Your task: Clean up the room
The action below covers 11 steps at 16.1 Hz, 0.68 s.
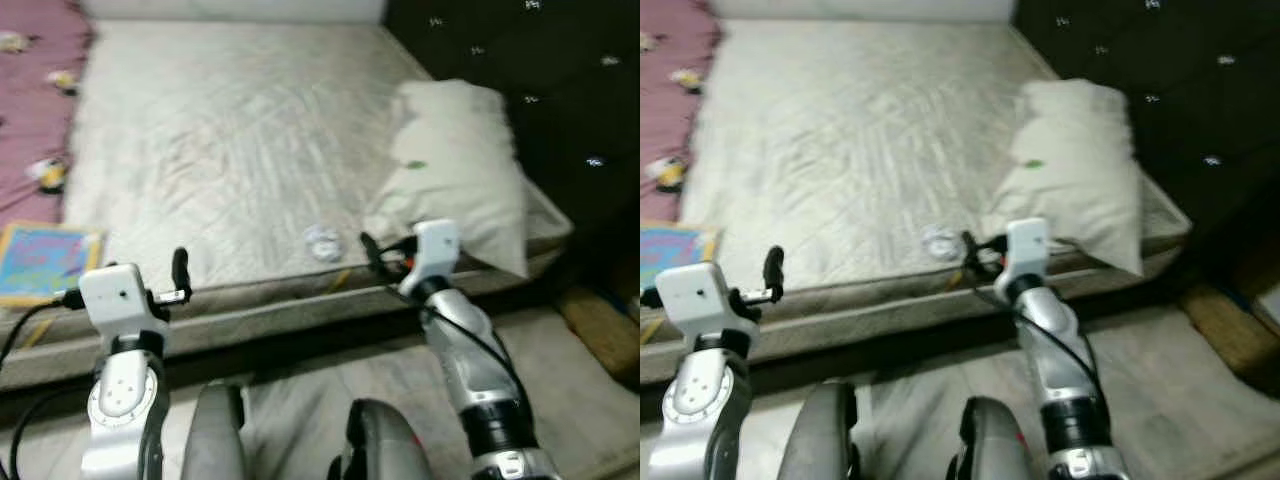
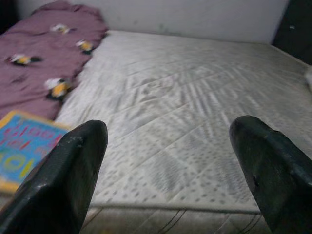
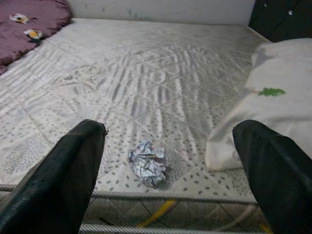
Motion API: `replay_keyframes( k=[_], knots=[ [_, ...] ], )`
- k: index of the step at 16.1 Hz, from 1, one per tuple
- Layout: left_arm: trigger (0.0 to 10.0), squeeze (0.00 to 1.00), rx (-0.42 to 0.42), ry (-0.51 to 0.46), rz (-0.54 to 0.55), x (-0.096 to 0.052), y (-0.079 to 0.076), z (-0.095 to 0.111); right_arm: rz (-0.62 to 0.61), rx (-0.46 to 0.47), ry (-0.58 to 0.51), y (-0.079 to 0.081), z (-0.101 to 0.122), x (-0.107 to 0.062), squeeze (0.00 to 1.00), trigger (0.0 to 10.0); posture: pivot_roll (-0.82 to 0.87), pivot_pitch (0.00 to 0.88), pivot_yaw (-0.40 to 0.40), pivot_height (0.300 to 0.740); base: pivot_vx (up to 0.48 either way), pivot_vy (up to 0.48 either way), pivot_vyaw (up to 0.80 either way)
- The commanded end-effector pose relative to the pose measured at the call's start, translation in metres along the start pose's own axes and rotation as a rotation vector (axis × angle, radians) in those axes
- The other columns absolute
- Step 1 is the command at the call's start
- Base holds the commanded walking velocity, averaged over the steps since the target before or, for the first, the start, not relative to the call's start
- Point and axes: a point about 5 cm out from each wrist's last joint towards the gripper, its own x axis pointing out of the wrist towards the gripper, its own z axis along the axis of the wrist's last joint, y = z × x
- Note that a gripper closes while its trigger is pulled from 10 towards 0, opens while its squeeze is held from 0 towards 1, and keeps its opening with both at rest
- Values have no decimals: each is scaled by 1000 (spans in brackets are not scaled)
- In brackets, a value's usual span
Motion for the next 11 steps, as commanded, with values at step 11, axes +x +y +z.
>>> replay_keyframes(
  k=[11],
  knots=[
    [10000, 0, -8, 29, -28, -2, -6, -5, 19, -4, 0, -4, -1, -1, 0, 10000, 34, 62, -98, 646, 265, 0, 214]
  ],
)
